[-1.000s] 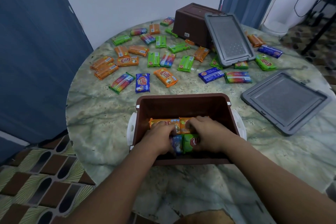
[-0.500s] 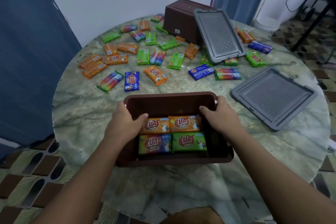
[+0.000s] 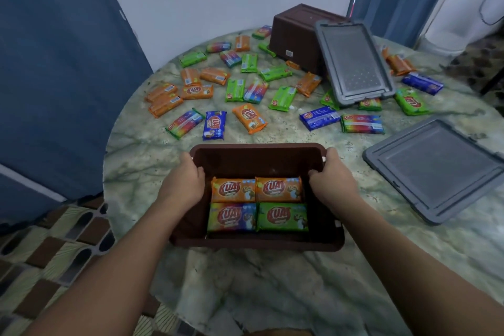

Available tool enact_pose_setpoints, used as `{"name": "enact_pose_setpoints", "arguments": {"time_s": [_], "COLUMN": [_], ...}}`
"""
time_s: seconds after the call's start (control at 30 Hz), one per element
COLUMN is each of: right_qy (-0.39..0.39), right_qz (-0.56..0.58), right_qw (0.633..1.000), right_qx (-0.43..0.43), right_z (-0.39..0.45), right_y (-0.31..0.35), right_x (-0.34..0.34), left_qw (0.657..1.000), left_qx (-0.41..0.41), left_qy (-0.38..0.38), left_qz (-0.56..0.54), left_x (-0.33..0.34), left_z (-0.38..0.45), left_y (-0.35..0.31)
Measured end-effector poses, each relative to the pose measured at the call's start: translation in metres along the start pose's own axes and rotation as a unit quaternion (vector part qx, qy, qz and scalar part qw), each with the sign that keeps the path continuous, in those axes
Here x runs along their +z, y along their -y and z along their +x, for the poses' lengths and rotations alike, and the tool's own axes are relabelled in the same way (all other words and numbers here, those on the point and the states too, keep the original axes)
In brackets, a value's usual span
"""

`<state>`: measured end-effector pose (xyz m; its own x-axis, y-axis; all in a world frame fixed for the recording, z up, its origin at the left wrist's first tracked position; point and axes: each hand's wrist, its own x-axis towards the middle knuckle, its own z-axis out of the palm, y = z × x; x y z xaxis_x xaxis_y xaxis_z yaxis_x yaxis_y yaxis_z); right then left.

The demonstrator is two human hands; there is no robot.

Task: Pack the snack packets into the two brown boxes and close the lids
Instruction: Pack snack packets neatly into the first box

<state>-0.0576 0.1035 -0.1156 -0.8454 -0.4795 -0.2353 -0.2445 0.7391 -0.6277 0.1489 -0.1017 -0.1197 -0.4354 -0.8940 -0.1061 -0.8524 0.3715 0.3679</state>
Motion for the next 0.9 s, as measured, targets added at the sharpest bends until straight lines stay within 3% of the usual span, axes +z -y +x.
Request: {"name": "enact_pose_setpoints", "arguments": {"time_s": [0.27,0.63,0.9], "right_qy": [0.004,-0.001,-0.016], "right_qz": [0.010,0.016,-0.013], "right_qw": [1.000,1.000,1.000], "right_qx": [-0.021,-0.014,-0.008], "right_z": [0.008,0.009,0.008], "right_y": [0.041,0.144,0.167], "right_x": [0.035,0.117,0.133], "left_qw": [1.000,0.999,0.999], "left_qx": [-0.005,0.010,0.014], "left_qy": [-0.007,-0.006,-0.035], "left_qz": [0.012,0.031,0.034], "left_x": [-0.017,-0.067,-0.065], "left_z": [0.031,0.111,0.134], "left_y": [0.039,0.132,0.150]}}
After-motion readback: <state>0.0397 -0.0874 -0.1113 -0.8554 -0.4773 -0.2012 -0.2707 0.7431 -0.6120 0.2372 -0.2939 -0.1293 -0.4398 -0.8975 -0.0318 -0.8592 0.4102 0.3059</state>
